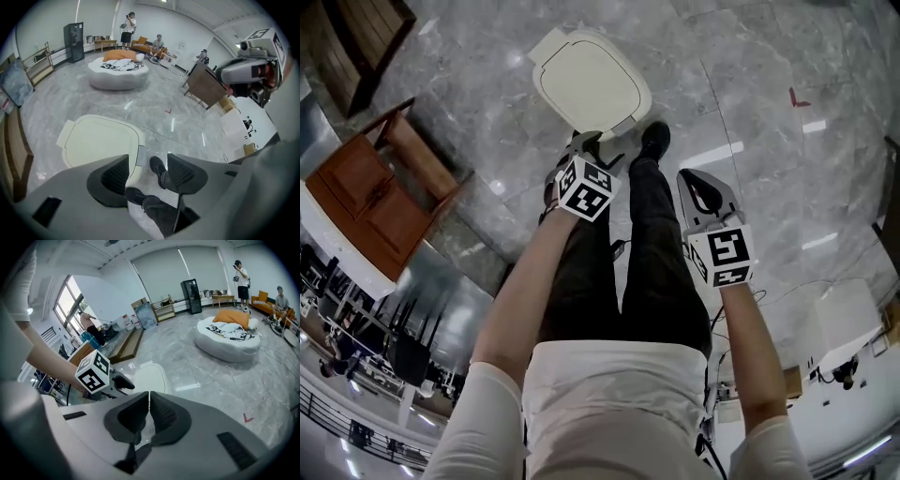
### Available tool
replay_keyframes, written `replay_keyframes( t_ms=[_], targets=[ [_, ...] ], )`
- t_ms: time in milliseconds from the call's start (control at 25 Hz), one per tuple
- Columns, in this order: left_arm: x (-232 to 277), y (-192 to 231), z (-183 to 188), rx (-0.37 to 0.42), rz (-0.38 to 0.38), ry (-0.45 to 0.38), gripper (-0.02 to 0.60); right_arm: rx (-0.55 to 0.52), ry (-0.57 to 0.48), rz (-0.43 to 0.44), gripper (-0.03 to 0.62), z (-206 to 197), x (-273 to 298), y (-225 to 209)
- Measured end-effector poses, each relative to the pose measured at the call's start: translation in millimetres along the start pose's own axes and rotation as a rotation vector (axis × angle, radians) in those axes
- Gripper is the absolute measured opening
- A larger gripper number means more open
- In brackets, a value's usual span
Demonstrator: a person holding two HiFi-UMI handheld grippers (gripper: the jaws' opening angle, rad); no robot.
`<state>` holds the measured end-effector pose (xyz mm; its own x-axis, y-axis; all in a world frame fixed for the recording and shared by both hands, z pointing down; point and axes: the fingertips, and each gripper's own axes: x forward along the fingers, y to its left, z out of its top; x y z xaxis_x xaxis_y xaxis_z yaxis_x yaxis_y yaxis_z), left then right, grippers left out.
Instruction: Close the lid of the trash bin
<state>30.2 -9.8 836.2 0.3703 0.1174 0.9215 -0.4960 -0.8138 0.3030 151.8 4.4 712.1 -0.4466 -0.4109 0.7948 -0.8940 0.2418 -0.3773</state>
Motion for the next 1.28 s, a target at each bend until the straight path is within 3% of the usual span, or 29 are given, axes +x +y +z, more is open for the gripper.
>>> replay_keyframes(
  t_ms=[320, 800, 1280],
  targets=[
    [-67.4, -6.7, 22.4, -0.062, 0.047, -0.100, 0.215, -0.092, -0.045, -0.015, 0.032, 30.3, -38.3, 9.0],
    [-203.8, -41.1, 45.0, -0.167, 0.121, -0.345, 0.066, -0.297, -0.109, 0.025, 0.031, 89.7, -103.4, 38.0],
    [-323.6, -58.6, 15.5, -0.215, 0.218, -0.587, 0.018, -0.364, -0.187, 0.043, 0.031, 121.6, -152.9, 94.6]
  ],
)
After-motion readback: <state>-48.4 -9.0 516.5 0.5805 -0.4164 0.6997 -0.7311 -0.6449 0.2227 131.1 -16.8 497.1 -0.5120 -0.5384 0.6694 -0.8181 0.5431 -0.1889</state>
